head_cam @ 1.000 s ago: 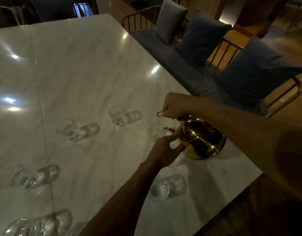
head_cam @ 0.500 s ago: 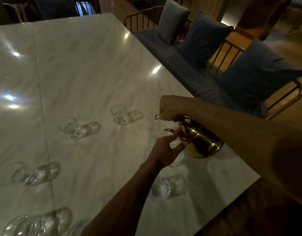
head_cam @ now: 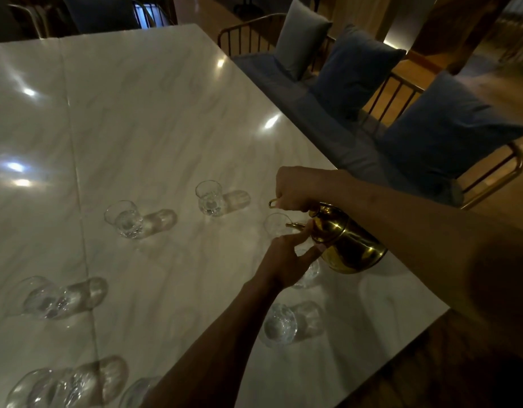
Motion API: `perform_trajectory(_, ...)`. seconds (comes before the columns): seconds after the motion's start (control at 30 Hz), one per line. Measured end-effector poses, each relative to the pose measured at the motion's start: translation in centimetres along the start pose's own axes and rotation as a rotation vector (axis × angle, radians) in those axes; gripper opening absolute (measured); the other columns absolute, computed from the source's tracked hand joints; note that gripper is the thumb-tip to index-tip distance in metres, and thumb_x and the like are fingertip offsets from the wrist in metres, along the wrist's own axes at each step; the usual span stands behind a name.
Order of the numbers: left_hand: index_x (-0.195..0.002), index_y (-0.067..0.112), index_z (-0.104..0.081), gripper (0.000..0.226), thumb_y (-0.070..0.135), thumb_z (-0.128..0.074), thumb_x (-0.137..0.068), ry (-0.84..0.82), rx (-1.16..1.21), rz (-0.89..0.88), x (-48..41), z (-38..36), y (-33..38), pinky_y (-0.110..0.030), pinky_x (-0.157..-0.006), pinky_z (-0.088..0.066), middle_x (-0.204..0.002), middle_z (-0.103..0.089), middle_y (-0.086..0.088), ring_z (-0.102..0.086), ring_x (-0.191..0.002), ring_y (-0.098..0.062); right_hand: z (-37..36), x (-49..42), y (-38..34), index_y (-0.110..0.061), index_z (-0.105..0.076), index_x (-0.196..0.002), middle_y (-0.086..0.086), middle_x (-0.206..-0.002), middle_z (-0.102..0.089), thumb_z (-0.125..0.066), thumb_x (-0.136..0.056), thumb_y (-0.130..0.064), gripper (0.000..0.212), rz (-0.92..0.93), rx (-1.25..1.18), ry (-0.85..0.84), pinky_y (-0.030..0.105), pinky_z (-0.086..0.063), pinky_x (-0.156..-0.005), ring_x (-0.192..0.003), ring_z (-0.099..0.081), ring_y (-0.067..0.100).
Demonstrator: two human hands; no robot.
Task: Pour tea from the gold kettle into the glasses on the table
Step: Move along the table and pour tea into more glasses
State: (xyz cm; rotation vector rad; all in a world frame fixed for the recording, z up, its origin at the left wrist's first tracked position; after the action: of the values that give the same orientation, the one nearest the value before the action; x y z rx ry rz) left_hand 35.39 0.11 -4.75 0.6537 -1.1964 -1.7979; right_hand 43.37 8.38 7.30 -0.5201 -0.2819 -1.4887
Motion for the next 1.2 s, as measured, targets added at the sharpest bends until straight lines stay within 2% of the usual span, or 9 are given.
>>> perform_trajectory(0.13,-0.149,0.021,-0.048,0.058,0.038,-0.064,-0.096,0.0,-0.006,-0.004,0.2,0.1,0.0,-0.021,-0.103,-0.042,-0.145,-0.057,-0.002,-0.052,-0.133,-0.013,-0.1,0.1,-0.1,-0.01,-0.055,-0.071,0.011,-0.074,-0.062,-0.062,-0.092,-0.025,0.027,0.009,0.009,0.012,0.034,-0.055,-0.066,-0.063,-0.062,0.022)
perform_trajectory(0.27,-0.146,0.02,-0.052,0.055,0.039,-0.064,-0.096,-0.002,-0.012,0.004,0.1,0.1,-0.1,-0.024,-0.104,-0.044,-0.144,-0.058,-0.005,-0.053,-0.133,-0.015,-0.1,0.3,-0.2,-0.013,-0.05,-0.069,0.012,-0.075,-0.062,-0.062,-0.092,-0.023,0.028,0.022,0.016,0.024,0.036,-0.057,-0.07,-0.064,-0.063,0.023)
perform_trajectory(0.33,-0.147,0.02,-0.051,0.055,0.039,-0.064,-0.096,0.0,-0.006,0.003,0.2,0.1,0.0,-0.026,-0.105,-0.044,-0.144,-0.058,-0.005,-0.052,-0.134,-0.015,-0.1,0.4,-0.3,-0.014,-0.049,-0.069,0.011,-0.076,-0.062,-0.061,-0.092,-0.023,0.028,0.025,0.037,0.027,0.035,-0.057,-0.068,-0.063,-0.063,0.022)
perform_trajectory(0.5,-0.146,0.016,-0.052,0.054,0.036,-0.063,-0.097,-0.002,-0.013,-0.001,0.2,0.1,0.2,-0.019,-0.099,-0.041,-0.143,-0.059,-0.006,-0.054,-0.132,-0.015,-0.1,0.7,-0.7,-0.014,-0.048,-0.069,0.009,-0.074,-0.061,-0.061,-0.093,-0.023,0.028,0.026,0.076,0.035,0.03,-0.052,-0.061,-0.061,-0.061,0.02)
perform_trajectory(0.73,-0.144,0.015,-0.055,0.052,0.037,-0.063,-0.098,-0.003,-0.015,0.003,0.1,0.1,0.0,-0.023,-0.102,-0.043,-0.143,-0.059,-0.006,-0.053,-0.133,-0.014,0.0,1.0,-1.1,-0.014,-0.045,-0.071,0.011,-0.076,-0.061,-0.061,-0.093,-0.023,0.029,0.034,0.091,0.024,0.033,-0.054,-0.065,-0.061,-0.059,0.019)
perform_trajectory(0.87,-0.143,0.016,-0.056,0.05,0.037,-0.062,-0.098,-0.006,0.003,0.015,0.0,-0.1,-0.1,-0.024,-0.102,-0.045,-0.14,-0.061,-0.005,-0.055,-0.127,-0.007,-0.1,1.2,-1.2,-0.01,-0.052,-0.077,0.012,-0.079,-0.065,-0.061,-0.093,-0.023,0.023,0.038,0.117,0.02,0.033,-0.054,-0.063,-0.061,-0.061,0.02)
perform_trajectory(0.97,-0.144,0.018,-0.056,0.051,0.039,-0.063,-0.097,-0.001,-0.002,0.031,-0.1,-0.1,-0.2,-0.017,-0.097,-0.04,-0.141,-0.06,-0.005,-0.055,-0.13,-0.011,-0.1,1.1,-1.3,-0.007,-0.06,-0.088,0.013,-0.082,-0.068,-0.061,-0.093,-0.025,0.019,0.036,0.135,0.02,0.033,-0.055,-0.065,-0.062,-0.063,0.021)
perform_trajectory(1.07,-0.143,0.018,-0.057,0.05,0.038,-0.063,-0.098,0.002,0.0,0.022,-0.2,0.0,-0.4,-0.018,-0.1,-0.039,-0.143,-0.059,-0.004,-0.052,-0.134,-0.013,-0.1,1.0,-1.4,-0.009,-0.053,-0.074,0.011,-0.075,-0.064,-0.06,-0.093,-0.023,0.024,0.04,0.148,0.034,0.032,-0.053,-0.062,-0.059,-0.06,0.019)
perform_trajectory(1.2,-0.144,0.019,-0.056,0.05,0.038,-0.061,-0.098,-0.003,0.01,-0.001,-0.4,-0.1,-0.4,-0.03,-0.107,-0.043,-0.145,-0.057,-0.003,-0.052,-0.135,-0.015,-0.2,0.9,-1.5,-0.015,-0.042,-0.066,0.01,-0.072,-0.059,-0.06,-0.093,-0.021,0.032,0.048,0.149,0.041,0.036,-0.058,-0.072,-0.058,-0.058,0.019)
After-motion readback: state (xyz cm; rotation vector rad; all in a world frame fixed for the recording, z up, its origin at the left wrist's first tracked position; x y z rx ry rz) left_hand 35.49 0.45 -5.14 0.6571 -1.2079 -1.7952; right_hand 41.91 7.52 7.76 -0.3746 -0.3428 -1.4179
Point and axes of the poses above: each hand's wrist, its own x-axis away from the middle knuckle, its own z-axis out of the back of the hand, y = z × x, the point moved 1 cm from there along -x, towards the middle knuckle
